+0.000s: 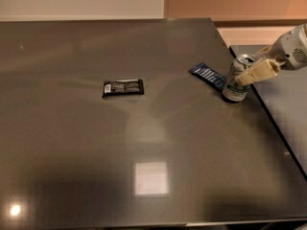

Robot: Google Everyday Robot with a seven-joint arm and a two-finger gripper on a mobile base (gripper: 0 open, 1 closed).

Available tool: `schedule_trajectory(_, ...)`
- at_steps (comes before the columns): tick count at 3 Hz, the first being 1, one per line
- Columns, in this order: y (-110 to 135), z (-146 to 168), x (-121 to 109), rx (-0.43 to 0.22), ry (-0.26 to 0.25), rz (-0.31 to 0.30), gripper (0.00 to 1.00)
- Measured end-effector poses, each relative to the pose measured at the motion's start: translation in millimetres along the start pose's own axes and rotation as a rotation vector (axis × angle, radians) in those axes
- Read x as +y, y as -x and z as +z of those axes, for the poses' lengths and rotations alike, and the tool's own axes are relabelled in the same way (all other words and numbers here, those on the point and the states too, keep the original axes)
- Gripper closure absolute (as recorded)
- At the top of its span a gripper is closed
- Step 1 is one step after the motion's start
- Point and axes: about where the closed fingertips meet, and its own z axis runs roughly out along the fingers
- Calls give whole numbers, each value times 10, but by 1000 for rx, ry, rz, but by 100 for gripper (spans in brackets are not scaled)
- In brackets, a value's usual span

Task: Move 7up can near rxbar blueberry

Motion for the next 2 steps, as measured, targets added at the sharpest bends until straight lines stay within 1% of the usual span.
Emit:
schedule_trajectory(1, -17, 14, -1, 8, 4, 0, 5)
schedule_trajectory(2, -37, 16, 14, 15, 4, -3, 0)
